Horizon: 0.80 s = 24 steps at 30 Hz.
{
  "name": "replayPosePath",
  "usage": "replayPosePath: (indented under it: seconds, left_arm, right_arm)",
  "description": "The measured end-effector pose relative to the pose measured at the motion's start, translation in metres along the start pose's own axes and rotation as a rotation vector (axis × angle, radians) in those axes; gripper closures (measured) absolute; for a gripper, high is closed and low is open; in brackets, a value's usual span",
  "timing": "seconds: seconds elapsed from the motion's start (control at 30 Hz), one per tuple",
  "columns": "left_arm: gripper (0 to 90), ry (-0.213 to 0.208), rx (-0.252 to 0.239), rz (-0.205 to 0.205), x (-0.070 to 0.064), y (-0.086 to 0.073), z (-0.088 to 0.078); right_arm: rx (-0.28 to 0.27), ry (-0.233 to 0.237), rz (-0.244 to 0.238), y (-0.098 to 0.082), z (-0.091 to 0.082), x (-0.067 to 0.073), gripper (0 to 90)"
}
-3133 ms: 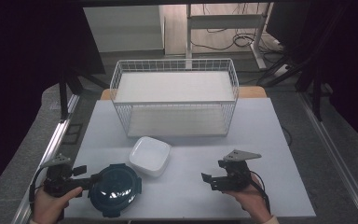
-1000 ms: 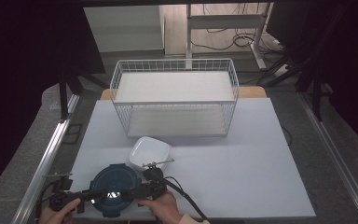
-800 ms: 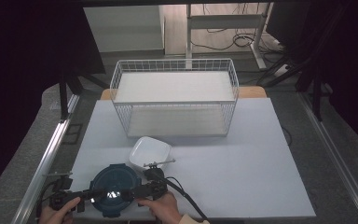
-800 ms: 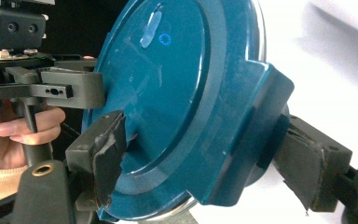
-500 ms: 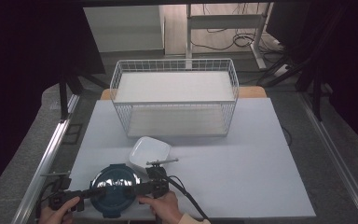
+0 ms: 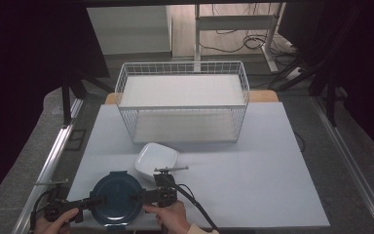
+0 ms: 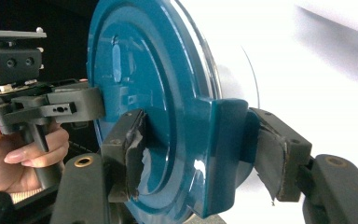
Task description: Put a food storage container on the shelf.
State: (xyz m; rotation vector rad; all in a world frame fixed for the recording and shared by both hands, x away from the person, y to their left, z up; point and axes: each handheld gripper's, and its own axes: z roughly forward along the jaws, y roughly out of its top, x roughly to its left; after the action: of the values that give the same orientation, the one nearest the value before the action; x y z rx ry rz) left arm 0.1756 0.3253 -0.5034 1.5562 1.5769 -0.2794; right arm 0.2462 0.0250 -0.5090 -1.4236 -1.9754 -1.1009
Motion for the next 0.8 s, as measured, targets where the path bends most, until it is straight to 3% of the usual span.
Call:
replayPosePath:
  seconds: [0.4,0.7,0.8]
  left_arm:
    - [36.9,-0.021,-0.032,0.045,-0.016,0.005,-0.016]
    - [37.5,-0.056,-0.048,0.082,-0.047,0.024,-0.019]
    - [37.5,-0.065,-0.057,0.101,-0.060,0.037,-0.017]
  right_arm:
    - [-0.035,0.004,-0.049,0.003,-0.015,0.018,39.5]
    - [-0.061,-0.018,-0.092,0.017,-0.048,0.035,39.7]
    - [-0.086,-0.024,-0.102,0.026,-0.062,0.038,39.6]
